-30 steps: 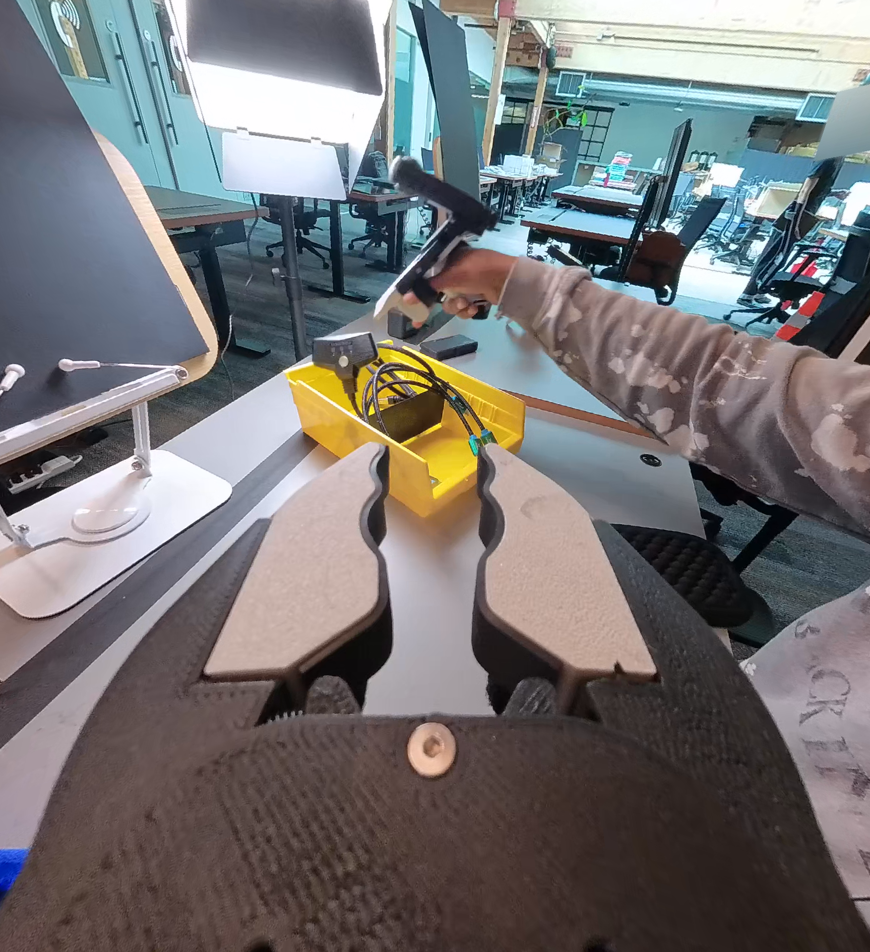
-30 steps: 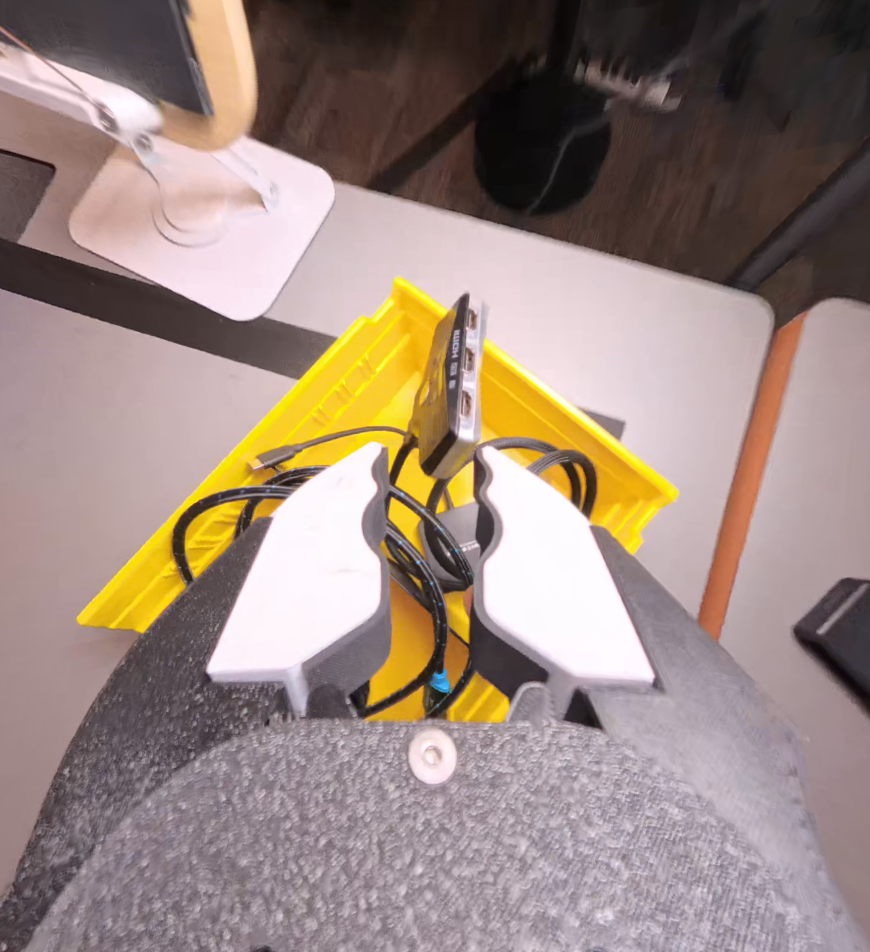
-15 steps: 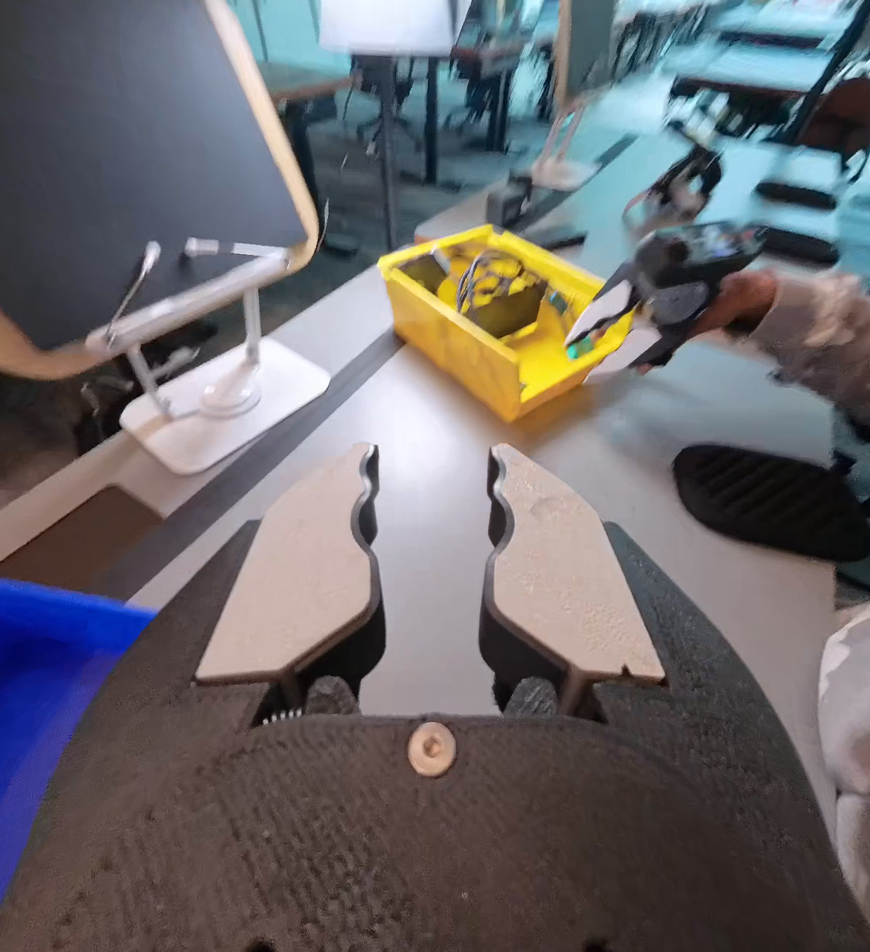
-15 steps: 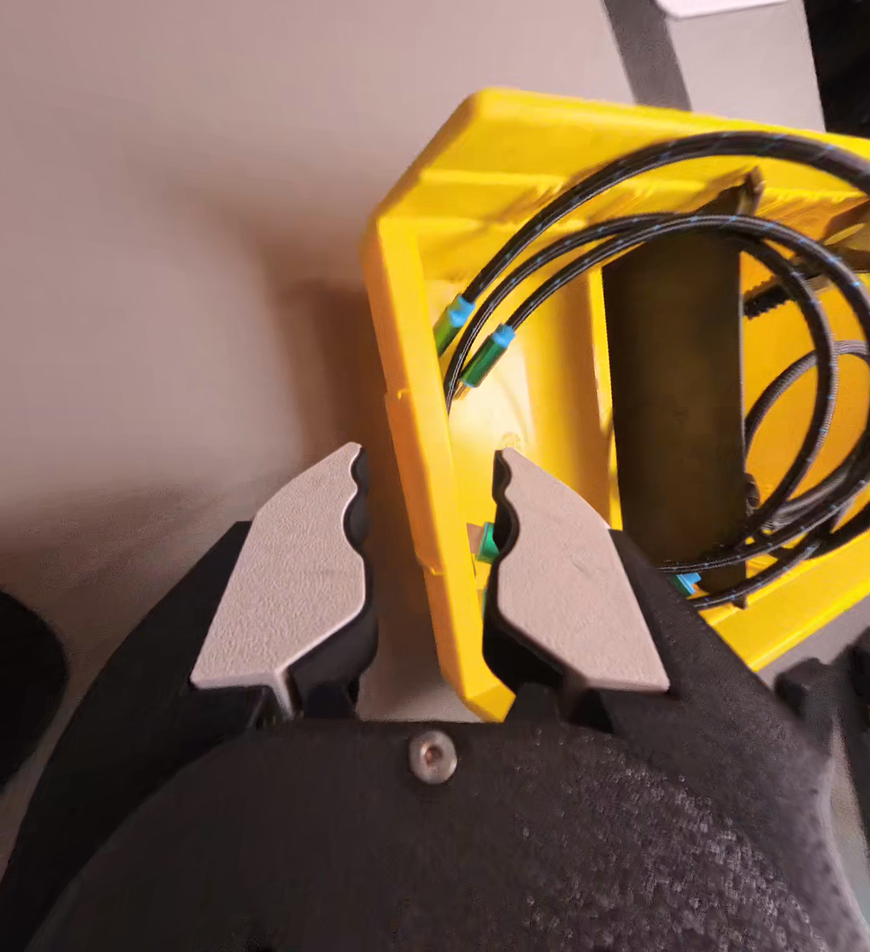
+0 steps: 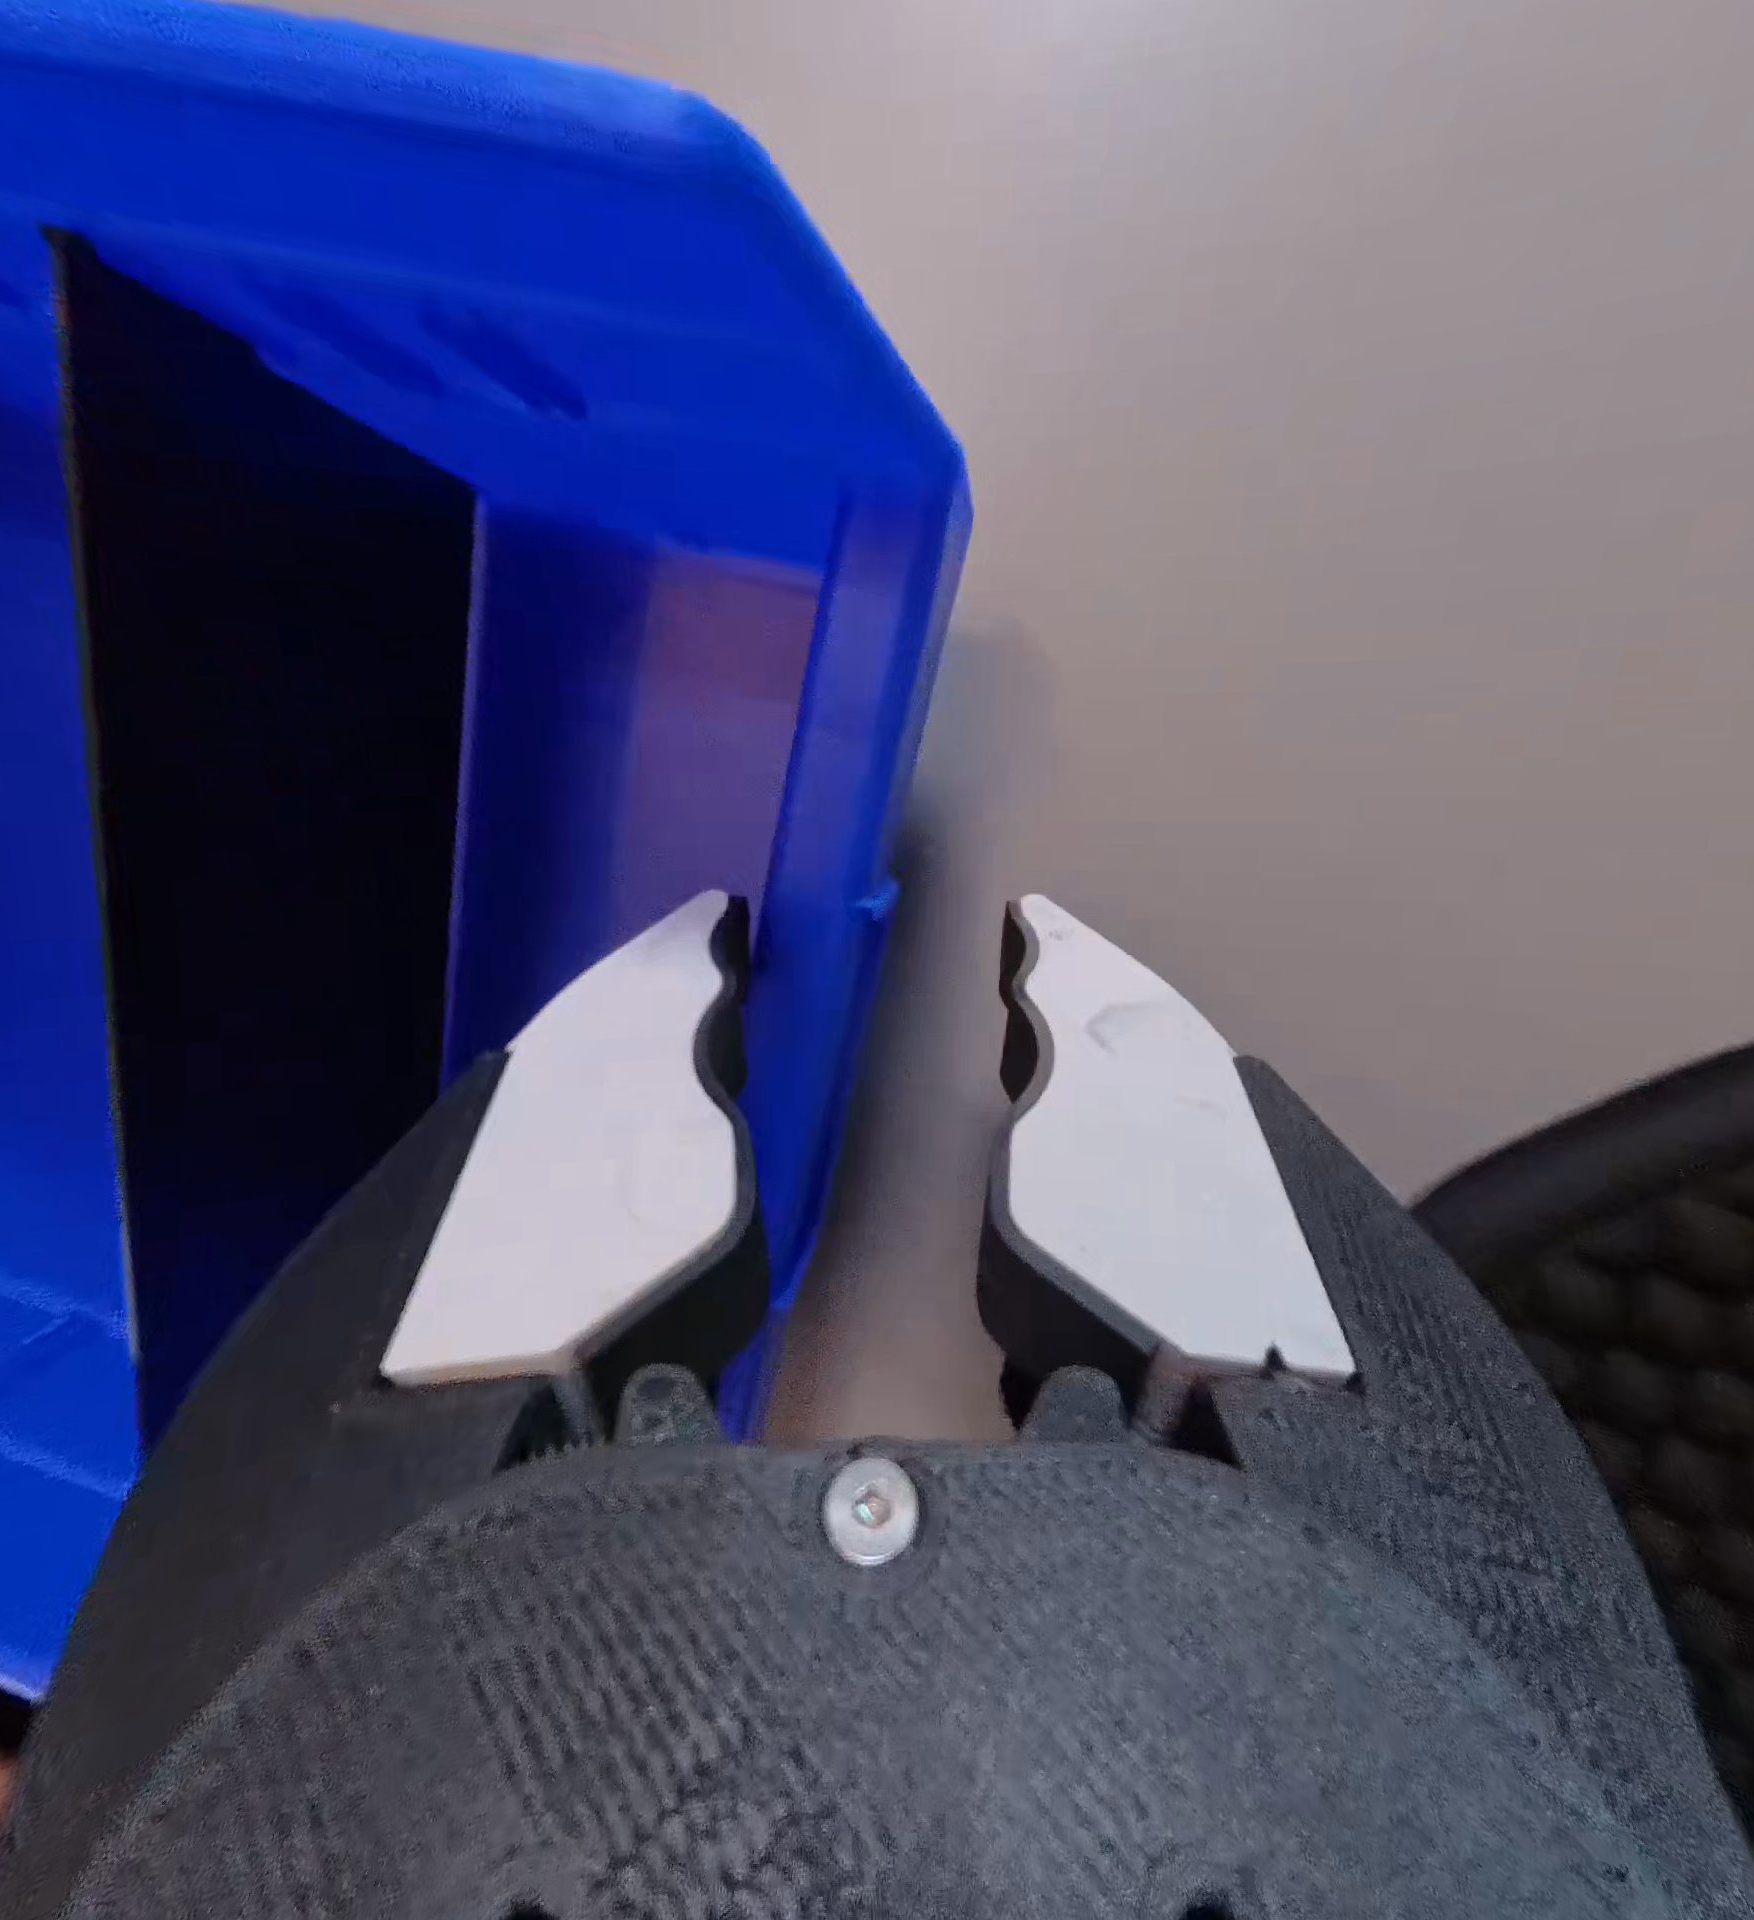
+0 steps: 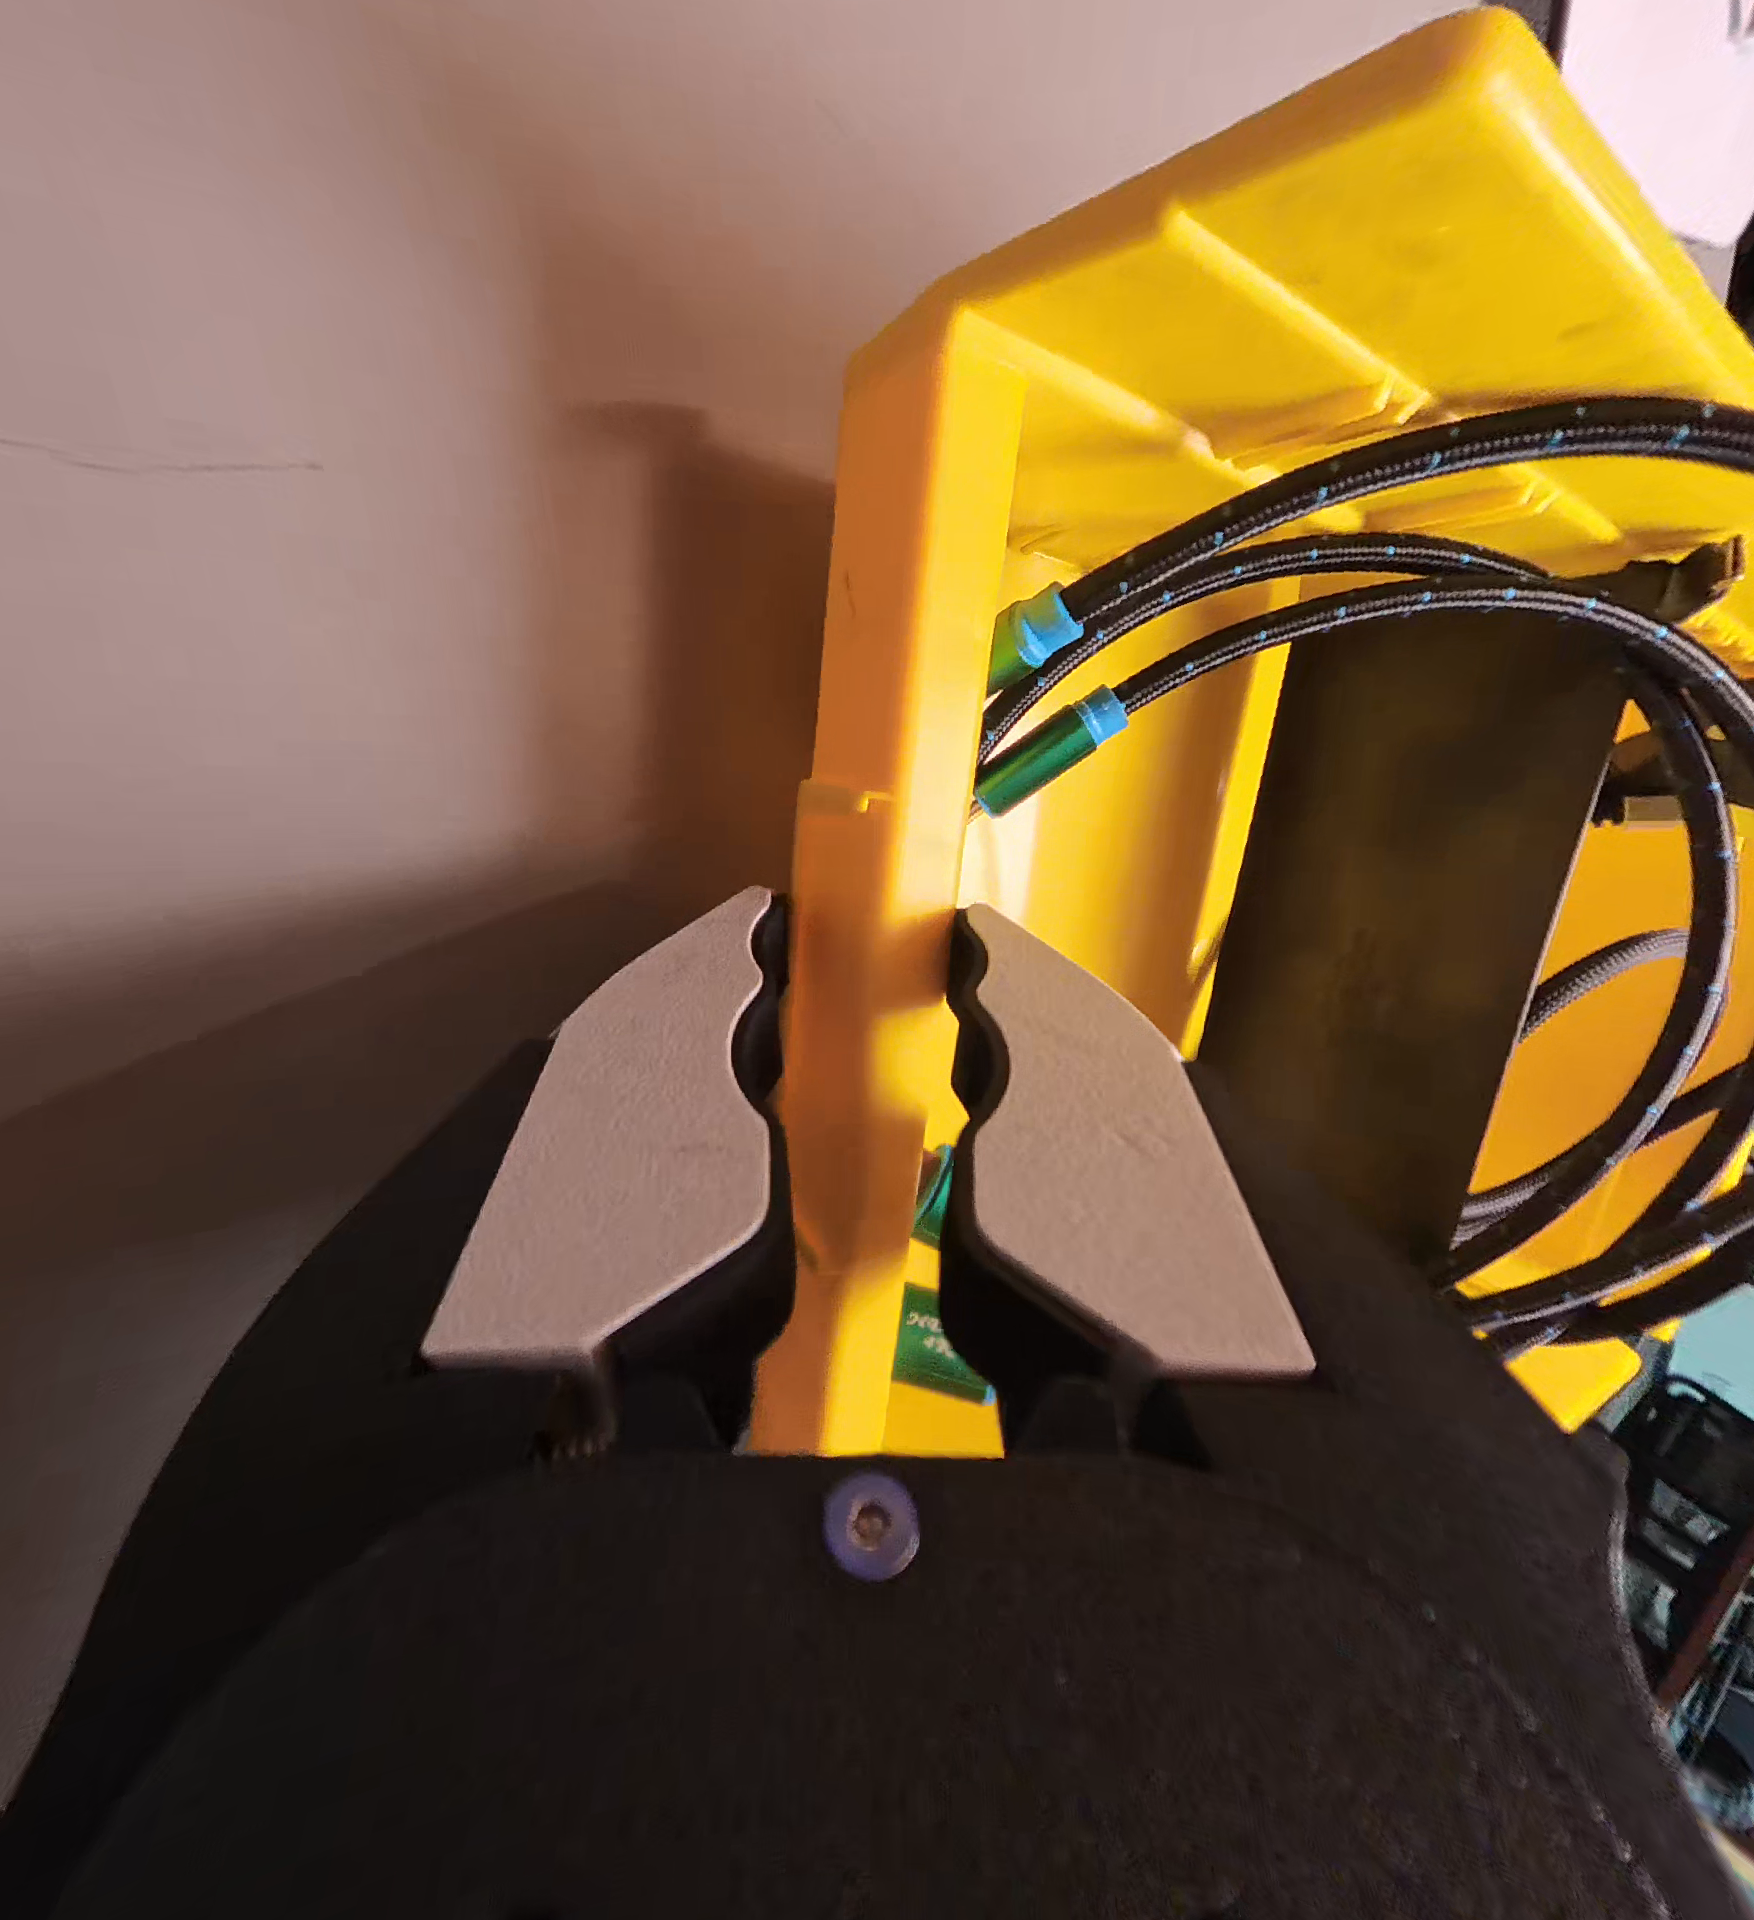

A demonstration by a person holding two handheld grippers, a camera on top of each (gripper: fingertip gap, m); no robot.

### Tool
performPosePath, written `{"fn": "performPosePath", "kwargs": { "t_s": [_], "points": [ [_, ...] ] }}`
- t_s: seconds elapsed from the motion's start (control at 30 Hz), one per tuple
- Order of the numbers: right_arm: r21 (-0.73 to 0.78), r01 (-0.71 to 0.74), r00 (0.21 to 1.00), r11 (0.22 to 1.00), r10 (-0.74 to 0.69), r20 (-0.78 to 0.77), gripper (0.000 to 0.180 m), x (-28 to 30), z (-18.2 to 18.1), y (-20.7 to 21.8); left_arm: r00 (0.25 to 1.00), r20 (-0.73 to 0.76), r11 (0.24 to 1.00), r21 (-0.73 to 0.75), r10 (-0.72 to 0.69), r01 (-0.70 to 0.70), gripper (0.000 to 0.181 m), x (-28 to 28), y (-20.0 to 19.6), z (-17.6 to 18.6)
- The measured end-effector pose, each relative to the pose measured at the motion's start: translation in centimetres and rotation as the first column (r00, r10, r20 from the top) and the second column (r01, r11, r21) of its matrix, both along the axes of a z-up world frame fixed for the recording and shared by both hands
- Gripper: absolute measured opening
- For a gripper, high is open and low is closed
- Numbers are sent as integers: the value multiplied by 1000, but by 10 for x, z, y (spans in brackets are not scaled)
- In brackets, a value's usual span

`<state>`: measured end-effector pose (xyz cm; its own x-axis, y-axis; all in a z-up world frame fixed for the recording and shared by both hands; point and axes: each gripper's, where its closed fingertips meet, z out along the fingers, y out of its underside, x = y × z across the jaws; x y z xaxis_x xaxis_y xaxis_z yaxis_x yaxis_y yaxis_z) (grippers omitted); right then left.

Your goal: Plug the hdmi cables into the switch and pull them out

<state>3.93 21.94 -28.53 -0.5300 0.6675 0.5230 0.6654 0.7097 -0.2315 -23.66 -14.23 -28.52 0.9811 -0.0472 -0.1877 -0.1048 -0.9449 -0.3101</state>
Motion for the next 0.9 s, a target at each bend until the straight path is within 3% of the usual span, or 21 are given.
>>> {"fn": "performPosePath", "kwargs": {
  "t_s": [0.03,0.07,0.4,0.63,0.77,0.83,0.9],
  "points": [
    [-1,-18,1000,1000,18,-3,29,2,0,-7,998,-55,1000,-17,-18,17,40,-5,1,-3],
    [-1,-37,999,999,37,-8,29,5,0,-15,993,-115,999,-26,-33,30,28,-11,4,-2],
    [0,-273,960,962,272,-65,30,27,1,-98,959,-143,961,95,-246,261,27,51,66,-1],
    [-9,-348,933,937,346,-99,30,28,4,-135,842,-151,834,127,-518,537,27,123,130,0],
    [-222,-274,922,936,190,-337,32,31,49,-153,825,-184,796,219,-534,564,26,138,158,12],
    [-369,-180,887,912,-12,-462,32,40,81,-140,862,-170,784,359,-478,506,30,143,162,35],
    [-492,-50,797,869,-262,-544,32,56,102,-108,906,-52,748,545,-421,379,32,160,158,59]
  ]
}}
